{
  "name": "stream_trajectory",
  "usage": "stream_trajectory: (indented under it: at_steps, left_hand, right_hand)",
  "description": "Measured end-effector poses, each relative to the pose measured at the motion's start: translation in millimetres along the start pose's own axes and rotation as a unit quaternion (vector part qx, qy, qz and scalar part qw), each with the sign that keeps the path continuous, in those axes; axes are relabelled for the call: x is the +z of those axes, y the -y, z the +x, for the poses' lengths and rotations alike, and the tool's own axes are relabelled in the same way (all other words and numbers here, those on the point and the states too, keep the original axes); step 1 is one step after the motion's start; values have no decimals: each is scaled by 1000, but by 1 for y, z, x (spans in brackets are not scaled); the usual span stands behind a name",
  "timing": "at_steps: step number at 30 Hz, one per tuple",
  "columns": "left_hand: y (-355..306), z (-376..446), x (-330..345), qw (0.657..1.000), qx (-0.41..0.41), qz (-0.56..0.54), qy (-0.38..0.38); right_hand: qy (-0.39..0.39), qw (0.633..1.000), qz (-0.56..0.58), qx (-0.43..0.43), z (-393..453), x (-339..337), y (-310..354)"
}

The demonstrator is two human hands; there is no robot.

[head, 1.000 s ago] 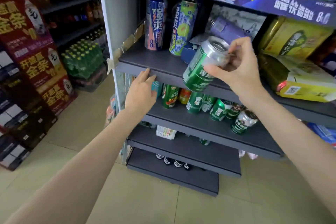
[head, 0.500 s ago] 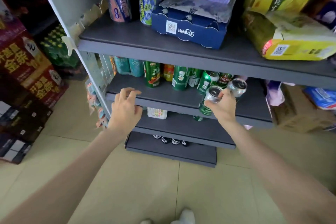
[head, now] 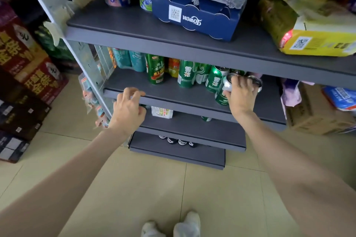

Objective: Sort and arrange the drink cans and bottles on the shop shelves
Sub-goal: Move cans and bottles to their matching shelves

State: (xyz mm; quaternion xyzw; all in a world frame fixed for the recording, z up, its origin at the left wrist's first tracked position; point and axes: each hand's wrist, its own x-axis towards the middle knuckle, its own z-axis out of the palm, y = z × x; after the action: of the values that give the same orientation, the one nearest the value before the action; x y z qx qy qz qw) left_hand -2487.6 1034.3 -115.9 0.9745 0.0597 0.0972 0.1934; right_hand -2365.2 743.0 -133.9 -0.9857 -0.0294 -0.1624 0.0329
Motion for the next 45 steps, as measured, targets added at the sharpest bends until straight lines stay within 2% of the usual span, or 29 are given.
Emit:
stream_trajectory:
  at_steps: [10,14,18,21,24,27,31,35,40,45]
  left_hand:
    - [-1,-9,11,999,-6,16,30]
    - [-9,-12,23,999,-12,15,49]
    - [-23,-6,37,998,-7,1,65]
    - [-26,-2,41,998,-13,-12,66]
    - [-20,-5,35,997,-40,-21,60]
    - [-3,-15,23,996,-74,-43,36]
    - [36,-30,9,988,-127,-87,-3]
    - [66,-45,2,977,-169,-122,-30]
    - [93,-61,-4,974,-190,-122,-32]
    - [110,-65,-12,974,-186,-117,-51]
  right_hand:
    - [-24,999,8,-42,12,11,-19]
    - [9,998,48,-48,7,10,-26]
    - [-2,998,25,-62,1,6,-23]
    - [1,987,108,-115,-17,-2,8]
    - [78,954,248,-152,-30,-3,62]
    - [143,909,380,-93,-22,10,119]
    - [159,853,495,34,-2,27,178]
    - [101,861,493,69,33,42,214]
    - [109,854,494,118,68,52,234]
    - [76,862,488,111,55,39,235]
